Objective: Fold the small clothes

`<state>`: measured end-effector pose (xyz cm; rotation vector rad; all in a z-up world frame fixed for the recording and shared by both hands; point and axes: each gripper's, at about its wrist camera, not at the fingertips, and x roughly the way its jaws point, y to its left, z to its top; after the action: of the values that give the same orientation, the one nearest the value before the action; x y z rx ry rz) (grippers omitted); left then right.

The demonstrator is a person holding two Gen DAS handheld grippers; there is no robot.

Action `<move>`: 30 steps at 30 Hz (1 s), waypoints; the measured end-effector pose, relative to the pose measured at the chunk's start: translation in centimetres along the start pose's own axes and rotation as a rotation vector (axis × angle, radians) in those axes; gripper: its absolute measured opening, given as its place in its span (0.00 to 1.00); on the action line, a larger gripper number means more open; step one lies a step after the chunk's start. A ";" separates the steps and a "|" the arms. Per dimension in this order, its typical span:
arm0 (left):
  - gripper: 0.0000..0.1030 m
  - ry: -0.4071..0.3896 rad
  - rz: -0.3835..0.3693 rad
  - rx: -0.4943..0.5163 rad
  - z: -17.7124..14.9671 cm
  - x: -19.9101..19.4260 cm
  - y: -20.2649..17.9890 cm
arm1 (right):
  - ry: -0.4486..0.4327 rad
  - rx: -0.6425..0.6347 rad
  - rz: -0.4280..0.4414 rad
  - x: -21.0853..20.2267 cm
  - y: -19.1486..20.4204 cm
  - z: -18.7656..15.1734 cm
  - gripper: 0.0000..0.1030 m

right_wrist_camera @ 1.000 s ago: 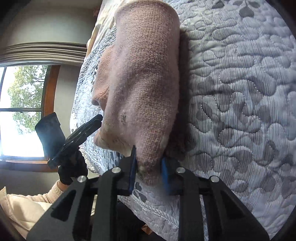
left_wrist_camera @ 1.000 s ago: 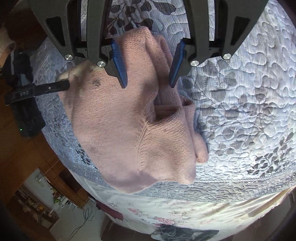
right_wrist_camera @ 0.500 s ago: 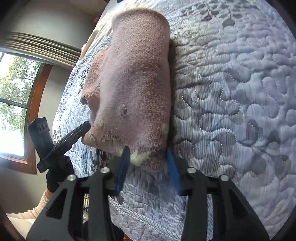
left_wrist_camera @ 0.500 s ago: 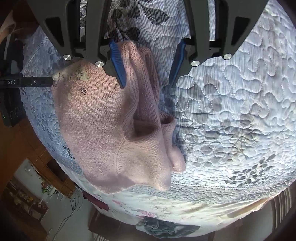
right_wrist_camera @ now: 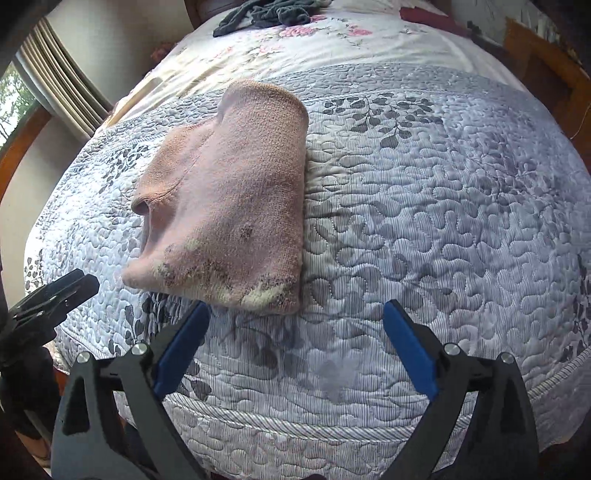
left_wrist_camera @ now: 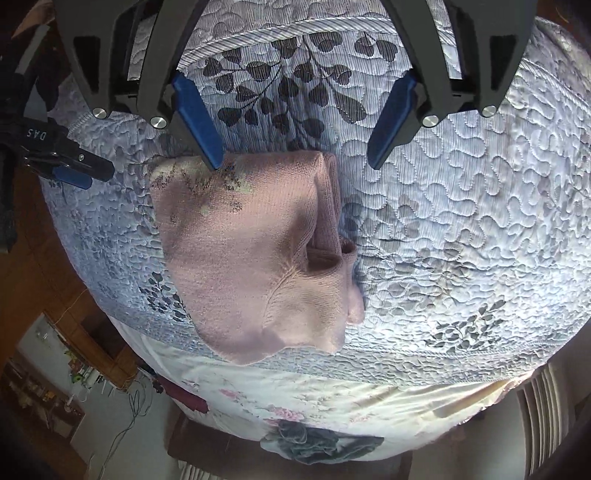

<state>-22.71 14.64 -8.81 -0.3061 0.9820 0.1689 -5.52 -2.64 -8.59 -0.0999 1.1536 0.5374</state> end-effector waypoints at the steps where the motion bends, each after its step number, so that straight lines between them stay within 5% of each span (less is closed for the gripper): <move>1: 0.80 0.001 0.014 0.003 0.0 0.0 -0.2 | -0.002 -0.006 -0.015 0.1 0.3 0.0 0.92; 13: 0.80 -0.025 0.093 0.039 0.0 -2.2 0.1 | -0.018 -0.045 -0.162 -1.8 2.8 0.0 0.96; 30: 0.80 -0.047 0.170 0.068 -0.2 -3.5 -0.1 | -0.038 -0.036 -0.200 -3.6 4.2 -1.0 0.97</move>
<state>-24.74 14.51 -5.91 -0.1558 0.9646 0.2957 -9.30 -0.63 -4.94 -0.2326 1.0831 0.3809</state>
